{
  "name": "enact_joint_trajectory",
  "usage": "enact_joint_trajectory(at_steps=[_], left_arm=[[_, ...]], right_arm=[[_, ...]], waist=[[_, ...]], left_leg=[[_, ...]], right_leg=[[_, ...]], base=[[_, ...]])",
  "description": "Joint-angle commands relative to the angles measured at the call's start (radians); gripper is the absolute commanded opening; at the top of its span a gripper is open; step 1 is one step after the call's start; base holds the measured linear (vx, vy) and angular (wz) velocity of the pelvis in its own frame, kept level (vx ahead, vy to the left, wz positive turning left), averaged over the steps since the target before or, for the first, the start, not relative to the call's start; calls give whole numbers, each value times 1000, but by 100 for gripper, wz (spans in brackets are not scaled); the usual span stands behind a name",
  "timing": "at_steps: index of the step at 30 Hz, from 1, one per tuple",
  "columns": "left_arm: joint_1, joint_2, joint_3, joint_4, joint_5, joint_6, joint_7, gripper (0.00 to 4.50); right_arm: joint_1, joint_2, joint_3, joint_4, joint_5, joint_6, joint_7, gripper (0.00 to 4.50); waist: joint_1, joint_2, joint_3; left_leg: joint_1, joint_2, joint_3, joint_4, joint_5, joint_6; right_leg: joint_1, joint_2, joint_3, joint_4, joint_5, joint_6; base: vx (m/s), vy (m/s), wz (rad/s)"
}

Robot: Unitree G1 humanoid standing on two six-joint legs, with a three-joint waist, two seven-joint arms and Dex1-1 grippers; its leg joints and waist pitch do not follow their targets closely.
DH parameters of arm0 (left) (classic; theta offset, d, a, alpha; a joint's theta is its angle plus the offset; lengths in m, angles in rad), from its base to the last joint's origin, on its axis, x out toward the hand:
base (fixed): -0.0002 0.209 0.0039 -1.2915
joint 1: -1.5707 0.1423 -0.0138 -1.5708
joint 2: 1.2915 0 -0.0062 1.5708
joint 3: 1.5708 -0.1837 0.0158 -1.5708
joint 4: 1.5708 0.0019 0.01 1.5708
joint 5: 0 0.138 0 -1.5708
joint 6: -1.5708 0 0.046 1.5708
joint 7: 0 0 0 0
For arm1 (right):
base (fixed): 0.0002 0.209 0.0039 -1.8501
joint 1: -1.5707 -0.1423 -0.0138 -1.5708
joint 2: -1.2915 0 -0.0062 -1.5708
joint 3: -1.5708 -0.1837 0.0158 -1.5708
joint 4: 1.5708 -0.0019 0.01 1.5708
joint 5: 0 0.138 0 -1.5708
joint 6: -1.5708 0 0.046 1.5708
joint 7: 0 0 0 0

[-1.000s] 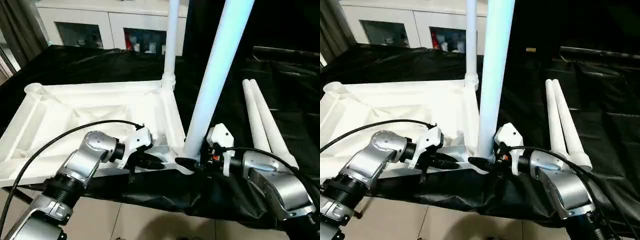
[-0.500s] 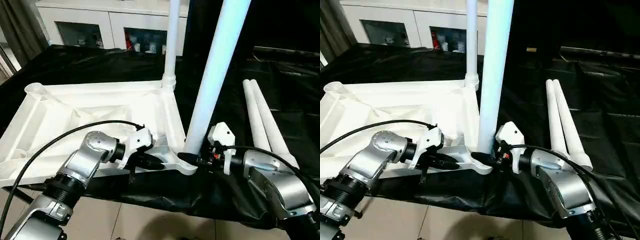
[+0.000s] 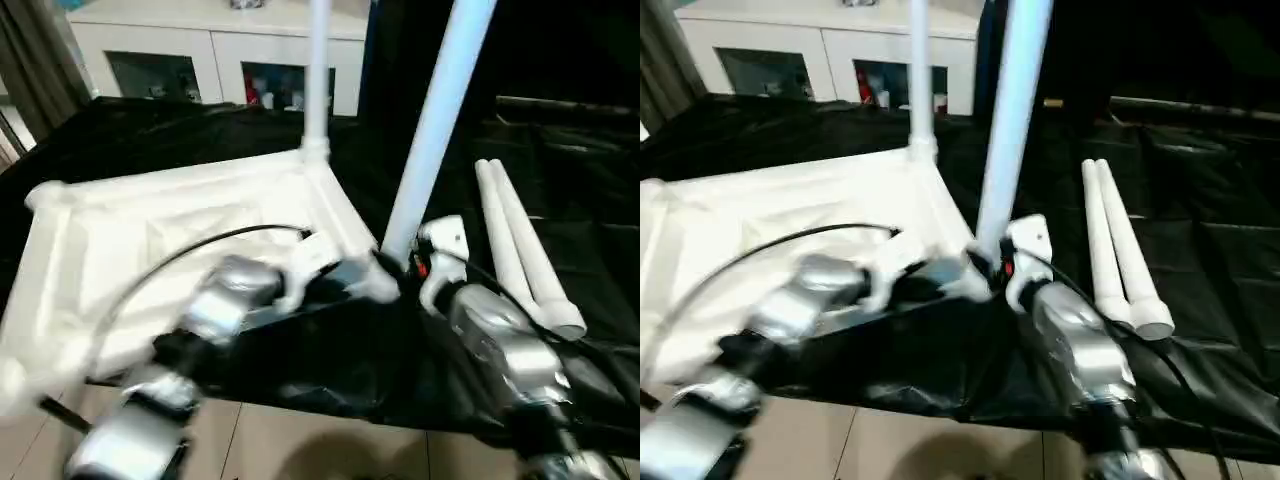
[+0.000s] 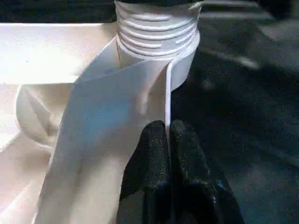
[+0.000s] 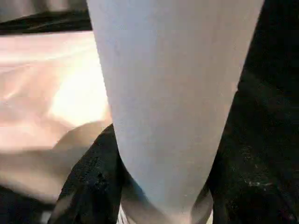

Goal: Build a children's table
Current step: Rotate leg to tighten

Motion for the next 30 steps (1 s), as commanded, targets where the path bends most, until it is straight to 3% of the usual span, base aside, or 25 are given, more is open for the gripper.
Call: enact_joint_trajectory(at_steps=[1,2,3,4,5,8,11,12,16,17,19,20,22,23,24,25,26,27,29,30], left_arm=[[-38,-21,35,18,5,15,101,0],[-38,-21,35,18,5,15,101,0],[-50,-35,40,32,5,24,128,0],[-66,-49,41,51,13,19,151,0],[-80,-59,43,71,22,8,166,0],[-86,-59,36,79,36,-8,168,0],[-83,-56,27,89,38,-31,142,0],[-69,-47,17,85,33,-45,116,0],[-45,-22,10,70,25,-71,67,0],[-41,-17,11,68,22,-76,56,0],[-25,5,13,42,5,-103,-2,0],[-23,7,13,40,4,-106,-7,0],[-7,33,9,14,-8,-138,-67,0],[1,47,8,-2,-14,-142,-98,0],[26,83,2,-47,-46,-174,-198,0],[31,91,2,-57,-54,-180,-221,0],[49,116,-1,-89,-81,-197,-294,0],[61,143,-7,-117,-96,-206,-348,0],[68,163,-9,-139,-105,-195,-378,0],[72,177,-9,-154,-110,-186,-399,0]], right_arm=[[18,46,1,97,24,41,-66,204],[18,46,1,97,24,41,-66,204],[4,67,-12,119,22,38,-104,204],[-17,97,-21,141,20,28,-123,204],[-33,119,-27,160,15,17,-135,204],[-45,129,-25,172,5,1,-137,204],[-61,133,-17,191,-5,-58,-106,204],[-61,124,-10,187,-5,-99,-76,260],[-52,93,-26,135,24,-120,-16,279],[-52,85,-33,120,35,-115,9,307],[-34,25,-13,57,42,-79,103,320],[-32,20,-12,52,42,-77,109,320],[-13,-29,6,3,44,-50,177,326],[1,-61,24,-26,51,-28,231,326],[36,-142,70,-89,61,-6,356,326],[44,-159,79,-104,67,2,385,326],[69,-210,102,-148,85,20,463,326],[87,-247,111,-178,105,47,511,326],[104,-280,123,-197,108,47,552,326],[115,-303,131,-211,109,49,581,326]], waist=[[-3,3,-57],[-2,2,-59],[-4,5,-62],[-5,1,-63],[-6,3,-63],[-9,3,-67],[-7,3,-68],[-6,3,-68],[-9,4,-67],[-10,3,-66],[-10,8,-66],[-9,3,-65],[-7,7,-68],[-8,11,-67],[-6,12,-68],[-3,10,-69],[0,18,-68],[-2,18,-70],[-2,19,-72],[-2,22,-70]], left_leg=[[-16,11,-1,-69,-144,36],[-17,12,-2,-70,-141,39],[-18,17,-4,-74,-117,51],[-20,19,-5,-75,-108,53],[-22,19,-6,-75,-104,56],[-25,24,-7,-75,-72,65],[-25,25,-6,-74,-66,75],[-24,24,-3,-74,-75,79],[-27,25,-4,-76,-80,94],[-27,25,-3,-75,-80,98],[-26,27,-3,-74,-70,107],[-26,27,-3,-74,-68,110],[-30,26,-3,-71,-47,125],[-28,26,-1,-70,-41,127],[-29,27,-3,-70,-37,135],[-29,28,-4,-70,-31,141],[-30,29,-4,-68,-27,147],[-32,31,-2,-66,-22,165],[-32,31,-3,-66,-19,163],[-31,33,-1,-66,-17,160]], right_leg=[[55,-66,43,-114,-519,-36],[59,-66,43,-113,-508,-32],[59,-67,47,-106,-443,-50],[61,-67,48,-102,-421,-57],[62,-67,49,-99,-403,-66],[67,-69,54,-83,-296,-114],[70,-74,56,-78,-259,-141],[70,-75,57,-78,-256,-154],[75,-74,59,-77,-251,-159],[74,-73,58,-78,-250,-160],[74,-73,59,-77,-231,-171],[78,-71,59,-77,-228,-172],[79,-73,61,-72,-207,-175],[75,-72,62,-71,-204,-177],[77,-72,60,-70,-200,-183],[80,-71,60,-69,-190,-183],[80,-72,62,-65,-177,-186],[74,-74,64,-63,-164,-192],[77,-72,62,-61,-162,-196],[70,-72,62,-63,-173,-195]], base=[[0,0,0],[0,0,0],[0,0,0],[0,0,0],[0,0,0],[0,0,0],[0,0,0],[0,0,0],[0,0,0],[0,0,0],[0,0,0],[0,0,0],[0,0,0],[0,0,0],[0,0,0],[0,0,0],[0,0,0],[0,0,0],[0,0,0],[0,0,0]])
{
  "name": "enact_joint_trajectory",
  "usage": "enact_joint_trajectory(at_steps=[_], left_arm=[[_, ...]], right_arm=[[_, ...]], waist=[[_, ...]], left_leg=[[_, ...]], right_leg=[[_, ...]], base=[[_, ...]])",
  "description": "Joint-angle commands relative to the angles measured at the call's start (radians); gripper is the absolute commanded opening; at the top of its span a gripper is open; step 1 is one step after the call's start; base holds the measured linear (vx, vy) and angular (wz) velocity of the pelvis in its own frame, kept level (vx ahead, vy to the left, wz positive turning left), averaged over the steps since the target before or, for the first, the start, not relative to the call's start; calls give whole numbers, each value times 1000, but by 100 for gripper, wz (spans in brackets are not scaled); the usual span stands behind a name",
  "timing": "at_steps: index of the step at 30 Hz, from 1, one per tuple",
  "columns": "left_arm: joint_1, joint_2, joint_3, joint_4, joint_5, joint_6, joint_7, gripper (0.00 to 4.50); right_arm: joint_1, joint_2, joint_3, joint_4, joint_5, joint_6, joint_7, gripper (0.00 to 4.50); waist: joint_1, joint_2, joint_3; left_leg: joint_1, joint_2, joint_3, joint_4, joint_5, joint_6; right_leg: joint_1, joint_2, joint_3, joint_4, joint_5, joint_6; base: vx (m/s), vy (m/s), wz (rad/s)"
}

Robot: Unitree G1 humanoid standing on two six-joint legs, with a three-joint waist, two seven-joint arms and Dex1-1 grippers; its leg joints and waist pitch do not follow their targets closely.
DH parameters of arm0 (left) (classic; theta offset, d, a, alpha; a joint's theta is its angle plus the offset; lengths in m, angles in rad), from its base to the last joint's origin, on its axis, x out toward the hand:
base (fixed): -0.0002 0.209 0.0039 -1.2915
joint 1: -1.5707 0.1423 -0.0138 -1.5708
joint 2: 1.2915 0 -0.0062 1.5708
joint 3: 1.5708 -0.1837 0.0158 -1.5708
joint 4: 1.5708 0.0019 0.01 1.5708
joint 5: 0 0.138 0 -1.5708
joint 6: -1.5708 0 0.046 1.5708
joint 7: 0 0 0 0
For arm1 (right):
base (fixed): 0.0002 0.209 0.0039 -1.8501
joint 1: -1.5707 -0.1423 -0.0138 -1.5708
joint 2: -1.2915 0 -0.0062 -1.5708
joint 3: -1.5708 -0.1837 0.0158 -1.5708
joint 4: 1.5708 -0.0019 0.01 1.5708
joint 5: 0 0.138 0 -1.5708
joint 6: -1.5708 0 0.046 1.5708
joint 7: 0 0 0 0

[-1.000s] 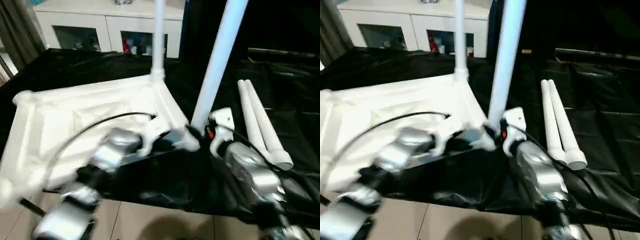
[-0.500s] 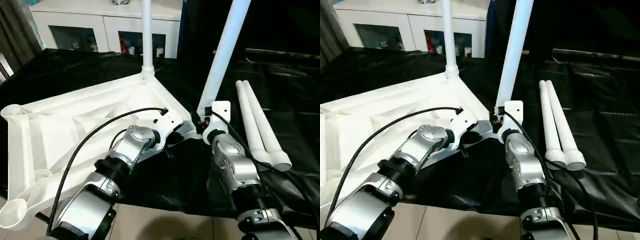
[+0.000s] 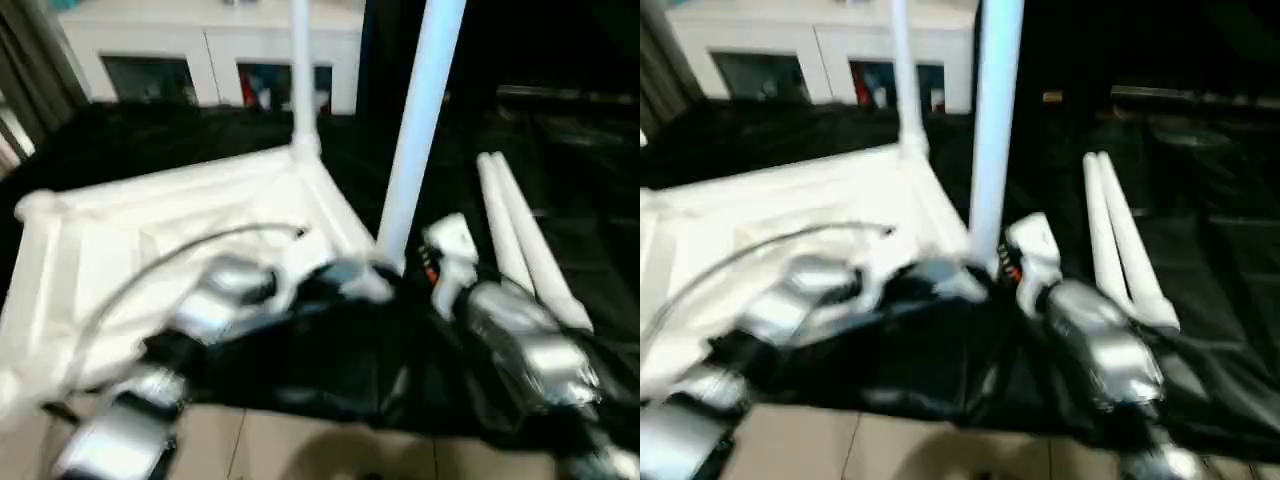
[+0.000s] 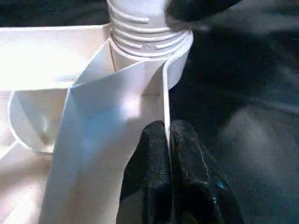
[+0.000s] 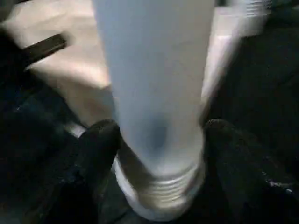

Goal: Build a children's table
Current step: Rotate leg to tighten

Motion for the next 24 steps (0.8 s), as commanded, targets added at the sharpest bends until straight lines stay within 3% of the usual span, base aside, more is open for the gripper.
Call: enact_joint_trajectory(at_steps=[1,3,9,17,18,24], left_arm=[[-14,-9,-6,-65,-46,-21,-49,0],[8,42,-12,-121,-76,15,-164,0],[31,67,-8,-151,-94,24,-203,0],[55,78,-8,-188,-93,42,-211,0],[56,76,-7,-188,-92,41,-208,0],[52,69,-5,-177,-83,36,-189,0]], right_arm=[[2,-13,26,-32,18,18,47,326],[27,-64,12,-72,52,50,124,326],[21,-74,2,-89,78,51,150,326],[23,-63,33,-112,77,42,186,326],[25,-61,36,-110,74,41,184,301],[47,-52,49,-101,58,33,168,255]], waist=[[2,-4,-70],[10,-1,-67],[17,-6,-67],[18,-8,-69],[17,-8,-69],[19,-7,-69]], left_leg=[[-18,33,1,-60,-17,146],[-15,36,1,-62,-42,128],[-18,34,2,-64,-41,104],[-19,33,2,-62,-8,111],[-19,33,2,-62,-8,111],[-20,32,2,-62,-14,105]], right_leg=[[75,-72,61,-54,-178,-194],[73,-73,62,-57,-217,-189],[74,-73,61,-59,-242,-169],[73,-72,62,-54,-213,-167],[73,-72,62,-54,-214,-166],[73,-72,62,-57,-227,-157]], base=[[0,0,0],[0,0,0],[0,0,0],[0,0,0],[0,0,0],[0,0,0]])
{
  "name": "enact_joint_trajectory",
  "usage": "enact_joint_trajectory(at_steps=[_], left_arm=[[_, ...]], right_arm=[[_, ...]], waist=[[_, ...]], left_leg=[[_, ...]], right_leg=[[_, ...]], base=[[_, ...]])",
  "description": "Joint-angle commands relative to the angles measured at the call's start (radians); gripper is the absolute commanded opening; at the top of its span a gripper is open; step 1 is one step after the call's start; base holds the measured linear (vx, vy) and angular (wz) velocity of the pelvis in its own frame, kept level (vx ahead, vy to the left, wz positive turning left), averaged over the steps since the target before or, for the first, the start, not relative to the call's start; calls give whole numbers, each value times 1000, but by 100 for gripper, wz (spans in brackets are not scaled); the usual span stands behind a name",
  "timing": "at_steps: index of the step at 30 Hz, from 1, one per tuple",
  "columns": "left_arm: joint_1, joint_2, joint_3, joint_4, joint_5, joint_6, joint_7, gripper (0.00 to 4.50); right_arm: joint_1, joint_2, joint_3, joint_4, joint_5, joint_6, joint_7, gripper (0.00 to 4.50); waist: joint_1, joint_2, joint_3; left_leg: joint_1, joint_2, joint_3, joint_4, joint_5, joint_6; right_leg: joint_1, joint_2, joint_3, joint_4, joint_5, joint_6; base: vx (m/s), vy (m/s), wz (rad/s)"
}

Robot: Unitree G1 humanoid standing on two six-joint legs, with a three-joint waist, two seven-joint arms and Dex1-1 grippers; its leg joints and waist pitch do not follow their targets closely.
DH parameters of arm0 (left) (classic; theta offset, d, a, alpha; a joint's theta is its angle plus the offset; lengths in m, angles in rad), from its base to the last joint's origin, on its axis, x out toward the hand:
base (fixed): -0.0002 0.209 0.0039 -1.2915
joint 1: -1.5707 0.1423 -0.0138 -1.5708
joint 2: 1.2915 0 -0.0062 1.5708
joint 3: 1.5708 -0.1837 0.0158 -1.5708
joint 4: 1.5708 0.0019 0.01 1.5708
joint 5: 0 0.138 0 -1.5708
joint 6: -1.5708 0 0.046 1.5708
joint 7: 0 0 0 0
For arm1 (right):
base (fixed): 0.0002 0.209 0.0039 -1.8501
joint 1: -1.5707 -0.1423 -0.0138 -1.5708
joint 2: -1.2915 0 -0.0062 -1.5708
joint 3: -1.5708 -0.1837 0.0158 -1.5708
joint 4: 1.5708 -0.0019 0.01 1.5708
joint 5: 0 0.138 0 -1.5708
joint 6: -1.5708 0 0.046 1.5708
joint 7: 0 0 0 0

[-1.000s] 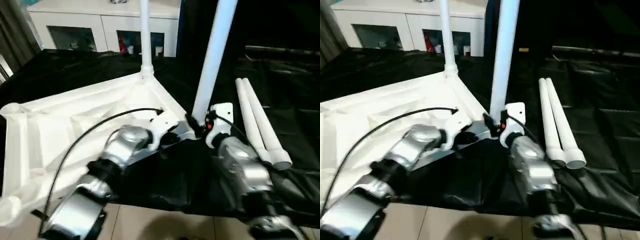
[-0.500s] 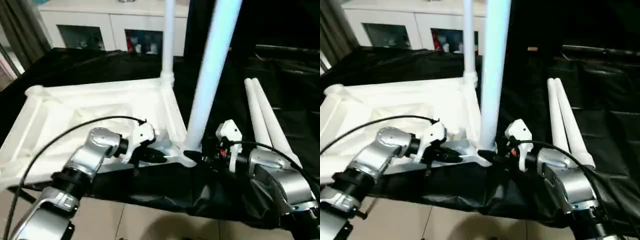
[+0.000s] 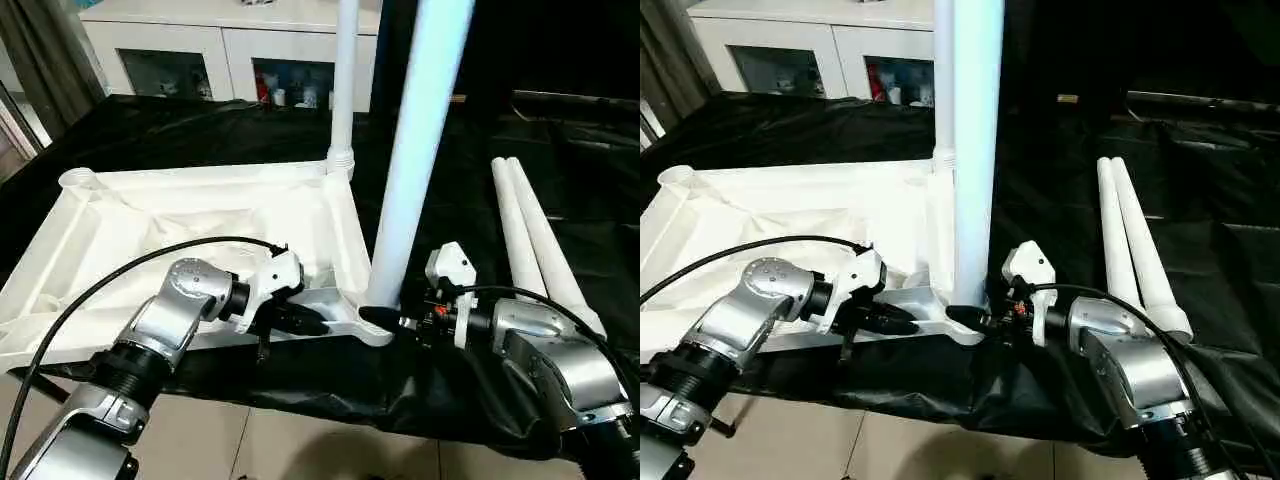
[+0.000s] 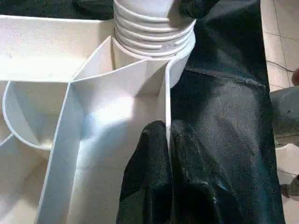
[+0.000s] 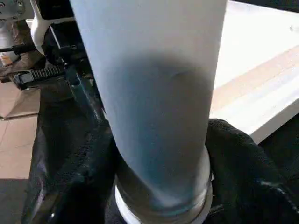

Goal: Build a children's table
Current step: Rotate leg to tighten

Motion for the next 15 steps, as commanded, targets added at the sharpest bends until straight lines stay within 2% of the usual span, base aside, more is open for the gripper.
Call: enact_joint_trajectory(at_steps=[1,15], left_arm=[[-16,-17,3,-37,-33,-11,-15,0],[-13,-33,11,-26,-17,-17,27,0]], right_arm=[[15,12,11,-9,-9,8,-8,253],[54,43,15,15,-25,-24,-45,240]], waist=[[-1,-7,-69],[0,-9,-70]], left_leg=[[-17,31,1,-64,-13,105],[-18,30,1,-63,-7,107]], right_leg=[[74,-71,61,-56,-224,-158],[74,-70,60,-57,-222,-151]], base=[[0,0,0],[0,0,0]])
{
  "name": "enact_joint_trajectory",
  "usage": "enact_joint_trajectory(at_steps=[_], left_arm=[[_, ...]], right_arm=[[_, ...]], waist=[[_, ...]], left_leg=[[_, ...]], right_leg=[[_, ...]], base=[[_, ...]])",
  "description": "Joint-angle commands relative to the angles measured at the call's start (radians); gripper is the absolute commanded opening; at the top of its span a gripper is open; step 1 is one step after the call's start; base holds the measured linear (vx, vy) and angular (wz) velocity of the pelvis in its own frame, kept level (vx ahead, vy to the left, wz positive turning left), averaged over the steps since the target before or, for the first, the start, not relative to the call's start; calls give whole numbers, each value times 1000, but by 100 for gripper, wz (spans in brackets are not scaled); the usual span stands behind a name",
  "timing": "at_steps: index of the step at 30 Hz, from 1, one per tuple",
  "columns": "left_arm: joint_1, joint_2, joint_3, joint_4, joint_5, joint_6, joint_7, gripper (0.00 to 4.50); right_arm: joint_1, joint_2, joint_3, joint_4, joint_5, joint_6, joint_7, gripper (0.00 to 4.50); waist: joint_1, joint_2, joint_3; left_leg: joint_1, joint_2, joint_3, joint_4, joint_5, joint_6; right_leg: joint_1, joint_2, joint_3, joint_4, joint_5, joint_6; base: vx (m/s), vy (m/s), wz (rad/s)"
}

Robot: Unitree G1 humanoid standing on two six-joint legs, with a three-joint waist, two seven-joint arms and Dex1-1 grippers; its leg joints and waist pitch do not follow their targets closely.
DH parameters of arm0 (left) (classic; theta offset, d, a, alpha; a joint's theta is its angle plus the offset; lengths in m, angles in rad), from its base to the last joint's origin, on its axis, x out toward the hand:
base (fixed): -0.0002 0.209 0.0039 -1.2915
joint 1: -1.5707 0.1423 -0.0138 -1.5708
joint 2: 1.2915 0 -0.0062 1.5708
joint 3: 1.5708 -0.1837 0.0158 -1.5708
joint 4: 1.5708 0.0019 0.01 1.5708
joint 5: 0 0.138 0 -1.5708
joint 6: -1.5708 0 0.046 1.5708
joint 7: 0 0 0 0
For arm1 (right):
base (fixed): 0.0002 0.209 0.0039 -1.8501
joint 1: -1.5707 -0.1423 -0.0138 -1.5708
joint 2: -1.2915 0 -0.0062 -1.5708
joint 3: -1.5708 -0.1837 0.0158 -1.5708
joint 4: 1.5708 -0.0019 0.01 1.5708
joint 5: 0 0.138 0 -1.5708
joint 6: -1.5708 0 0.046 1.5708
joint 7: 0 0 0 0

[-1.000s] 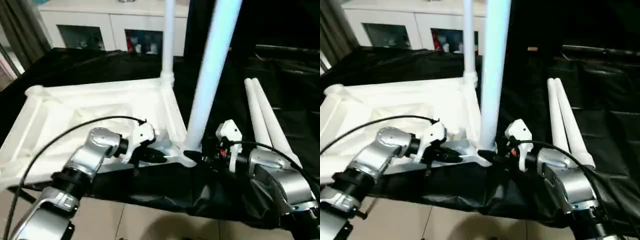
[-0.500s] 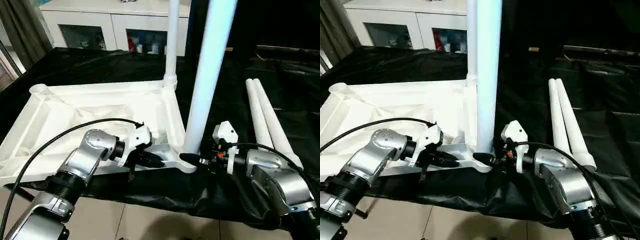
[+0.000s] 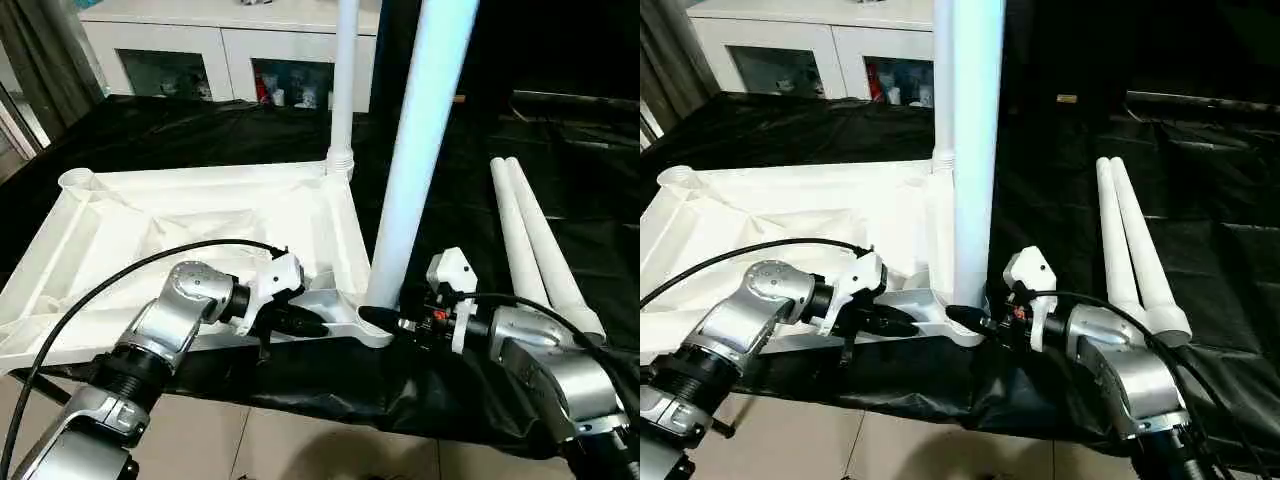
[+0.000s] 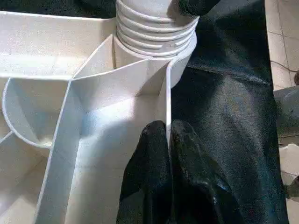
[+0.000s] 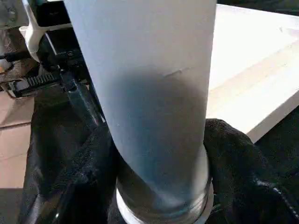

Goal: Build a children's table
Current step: Rotate leg to tighten

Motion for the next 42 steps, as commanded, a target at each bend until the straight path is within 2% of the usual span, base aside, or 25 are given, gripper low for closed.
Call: enact_joint_trajectory(at_steps=[1,4,5,7,8,9,10,12,13,15,19,23,24,28,32,34,35,36,37,39,40,41,42], left_arm=[[-23,-25,15,-23,-30,-20,11,0],[-43,-57,33,26,0,-27,115,0],[-44,-58,33,27,1,-27,117,0],[-82,-112,55,99,37,-14,265,0],[-82,-112,55,99,37,-14,265,0],[-108,-153,68,137,56,19,361,0],[-108,-153,68,137,56,19,361,0],[-146,-218,82,185,76,62,490,0],[-157,-235,84,199,80,70,522,0],[-187,-285,92,241,89,96,610,0],[-209,-324,107,268,89,91,668,0],[-208,-334,115,258,76,88,649,0],[-205,-326,108,257,82,85,638,0],[-204,-311,103,267,80,72,622,0],[-188,-289,96,243,69,54,564,0],[-165,-256,86,219,59,28,489,0],[-153,-236,83,204,53,21,452,0],[-144,-221,80,192,51,19,432,0],[-140,-214,79,185,50,19,423,0],[-120,-185,69,155,40,23,370,0],[-95,-148,59,116,12,14,279,0],[-95,-148,59,116,12,14,279,0],[-91,-141,58,110,8,14,263,0]], right_arm=[[16,16,20,22,-13,5,-16,240],[9,96,-43,109,-28,-30,-164,240],[9,97,-44,111,-28,-30,-167,240],[-22,184,-80,227,-84,-69,-366,240],[-22,184,-80,227,-84,-69,-366,239],[-54,252,-105,288,-110,-83,-506,239],[-54,252,-105,288,-110,-83,-506,239],[-118,332,-133,374,-145,-82,-690,239],[-135,350,-137,397,-154,-89,-725,239],[-186,405,-157,455,-164,-115,-828,238],[-221,438,-154,504,-197,-154,-897,238],[-225,458,-123,519,-233,-207,-890,238],[-227,461,-125,520,-226,-223,-872,273],[-230,464,-112,506,-212,-259,-812,305],[-221,446,-116,462,-196,-261,-774,338],[-204,398,-85,395,-203,-225,-704,357],[-191,365,-68,349,-206,-197,-663,368],[-180,347,-64,315,-188,-160,-626,368],[-174,338,-63,297,-178,-141,-608,368],[-154,287,-52,232,-180,-107,-558,368],[-124,214,-40,155,-172,-62,-477,368],[-124,214,-40,155,-172,-62,-477,368],[-118,200,-39,139,-162,-49,-456,368]], waist=[[0,-8,-70],[-4,-8,-69],[-4,-7,-68],[-11,-8,-67],[-12,-7,-65],[-17,-7,-67],[-19,-7,-65],[-26,-11,-66],[-29,-7,-68],[-30,-10,-70],[-28,-9,-73],[-27,-9,-72],[-27,-10,-71],[-31,-9,-69],[-32,-11,-70],[-32,-8,-70],[-34,-11,-71],[-30,-11,-71],[-30,-10,-71],[-25,-9,-70],[-24,-6,-70],[-23,-7,-69],[-24,-6,-69]], left_leg=[[-18,30,1,-63,-4,107],[-19,28,2,-64,-18,97],[-18,28,2,-64,-21,92],[-18,25,2,-65,-34,72],[-14,24,3,-67,-45,65],[-15,22,3,-67,-57,55],[-15,22,3,-67,-57,53],[-16,18,2,-67,-54,45],[-15,18,2,-66,-48,45],[-15,16,3,-65,-46,54],[-19,18,2,-63,-14,83],[-19,19,3,-63,-23,97],[-18,19,3,-64,-32,102],[-20,18,4,-64,-48,110],[-20,19,2,-65,-40,114],[-22,21,0,-64,-26,129],[-22,21,1,-64,-24,133],[-23,21,0,-62,-13,139],[-21,22,1,-62,-11,147],[-19,26,1,-64,-16,137],[-19,26,1,-64,-17,136],[-19,29,0,-65,-15,134],[-16,29,3,-64,-27,132]], right_leg=[[75,-71,60,-56,-221,-152],[73,-72,60,-61,-249,-146],[71,-71,58,-62,-257,-145],[71,-69,57,-67,-286,-134],[68,-69,55,-72,-306,-129],[71,-71,57,-73,-334,-116],[70,-69,56,-76,-337,-114],[72,-68,54,-76,-347,-105],[70,-68,55,-75,-343,-109],[70,-68,56,-74,-325,-118],[73,-69,58,-63,-229,-144],[74,-70,57,-63,-230,-155],[75,-71,57,-64,-241,-153],[75,-70,57,-68,-256,-149],[76,-70,57,-66,-256,-147],[77,-69,58,-62,-220,-158],[77,-69,58,-61,-213,-162],[81,-68,58,-58,-194,-163],[78,-69,59,-58,-193,-167],[75,-70,59,-59,-219,-163],[75,-69,59,-59,-221,-162],[77,-69,59,-58,-216,-159],[69,-70,61,-56,-210,-170]], base=[[0,0,0],[0,0,0],[0,0,0],[0,0,0],[0,0,0],[0,0,0],[0,0,0],[0,0,0],[0,0,0],[0,0,0],[0,0,0],[0,0,0],[0,0,0],[0,0,0],[0,0,0],[0,0,0],[0,0,0],[0,0,0],[0,0,0],[0,0,0],[0,0,0],[0,0,0],[0,0,0]])
